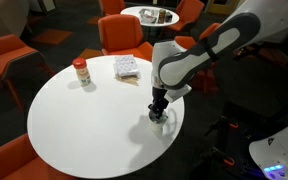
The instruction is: Take the green marker out of the white mug
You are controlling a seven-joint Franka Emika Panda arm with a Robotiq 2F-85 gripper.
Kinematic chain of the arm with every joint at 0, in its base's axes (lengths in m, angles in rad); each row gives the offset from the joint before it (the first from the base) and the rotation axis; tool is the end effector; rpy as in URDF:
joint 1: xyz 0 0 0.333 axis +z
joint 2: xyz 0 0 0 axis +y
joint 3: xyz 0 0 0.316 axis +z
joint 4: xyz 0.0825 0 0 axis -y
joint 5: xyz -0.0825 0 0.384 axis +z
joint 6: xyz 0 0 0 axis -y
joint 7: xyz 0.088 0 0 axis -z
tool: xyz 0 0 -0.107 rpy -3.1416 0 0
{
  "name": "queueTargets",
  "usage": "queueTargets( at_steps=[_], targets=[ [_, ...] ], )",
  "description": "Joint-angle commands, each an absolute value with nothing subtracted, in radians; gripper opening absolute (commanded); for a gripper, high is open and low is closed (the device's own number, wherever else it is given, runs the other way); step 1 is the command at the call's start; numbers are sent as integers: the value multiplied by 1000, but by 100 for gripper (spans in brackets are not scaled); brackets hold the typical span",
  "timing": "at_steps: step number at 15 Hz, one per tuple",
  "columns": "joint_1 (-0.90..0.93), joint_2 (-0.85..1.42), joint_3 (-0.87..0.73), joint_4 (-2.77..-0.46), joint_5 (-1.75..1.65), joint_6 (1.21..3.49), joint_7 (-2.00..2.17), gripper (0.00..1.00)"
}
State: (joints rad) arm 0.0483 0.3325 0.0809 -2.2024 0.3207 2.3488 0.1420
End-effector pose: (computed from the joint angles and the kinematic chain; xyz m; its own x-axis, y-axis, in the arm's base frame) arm 0.5301 0.0742 0.2160 0.9435 -0.2316 -0.2371 -0.2756 -0.9456 -0.1731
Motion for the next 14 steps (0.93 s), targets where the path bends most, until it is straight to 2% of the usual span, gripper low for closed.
queueTargets(
  at_steps=[1,7,14],
  targets=[
    [42,233,92,-2265,327,2359,61,0],
    [36,97,73,-2349,288,2414,-85,0],
    [42,183,-74,-2383,-327,2746,150,0]
  ],
)
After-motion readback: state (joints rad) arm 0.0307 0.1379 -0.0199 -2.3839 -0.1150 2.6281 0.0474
